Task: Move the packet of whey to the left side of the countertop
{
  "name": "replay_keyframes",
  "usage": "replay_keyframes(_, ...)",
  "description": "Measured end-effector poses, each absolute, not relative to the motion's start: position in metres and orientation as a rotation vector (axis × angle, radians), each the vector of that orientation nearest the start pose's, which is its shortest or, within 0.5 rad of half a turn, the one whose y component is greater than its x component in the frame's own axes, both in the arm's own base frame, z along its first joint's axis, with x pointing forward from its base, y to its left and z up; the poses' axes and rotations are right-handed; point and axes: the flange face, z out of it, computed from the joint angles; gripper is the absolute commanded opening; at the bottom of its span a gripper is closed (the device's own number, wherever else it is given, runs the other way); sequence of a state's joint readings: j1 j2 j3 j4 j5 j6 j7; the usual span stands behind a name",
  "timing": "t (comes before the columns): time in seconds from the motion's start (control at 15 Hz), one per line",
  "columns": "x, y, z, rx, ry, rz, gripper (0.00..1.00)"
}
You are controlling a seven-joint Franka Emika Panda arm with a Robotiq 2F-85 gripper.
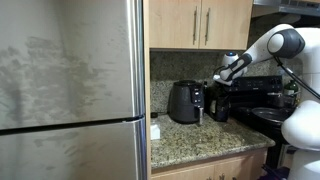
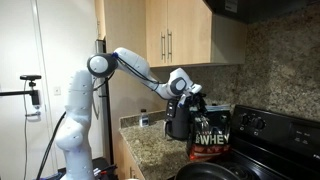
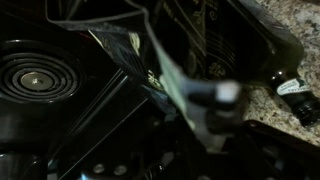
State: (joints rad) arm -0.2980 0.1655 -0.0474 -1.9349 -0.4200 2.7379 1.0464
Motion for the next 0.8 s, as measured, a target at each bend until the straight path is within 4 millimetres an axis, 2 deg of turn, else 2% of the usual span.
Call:
replay_keyframes(0.2, 0.605, -0.206, 0.471, -2.58, 1.551, -1.029, 0.0)
replay_keyframes(0.4, 0.59, -0.219, 0.478, -2.648, 1.541, -0.871, 0.0)
replay_keyframes(0.6, 0.557, -0.228, 0.499, -2.747, 1.452, -0.615, 0.0)
replay_keyframes(0.8, 0.509, -0.24, 0.517, -2.824, 1.366, -0.366, 0.0)
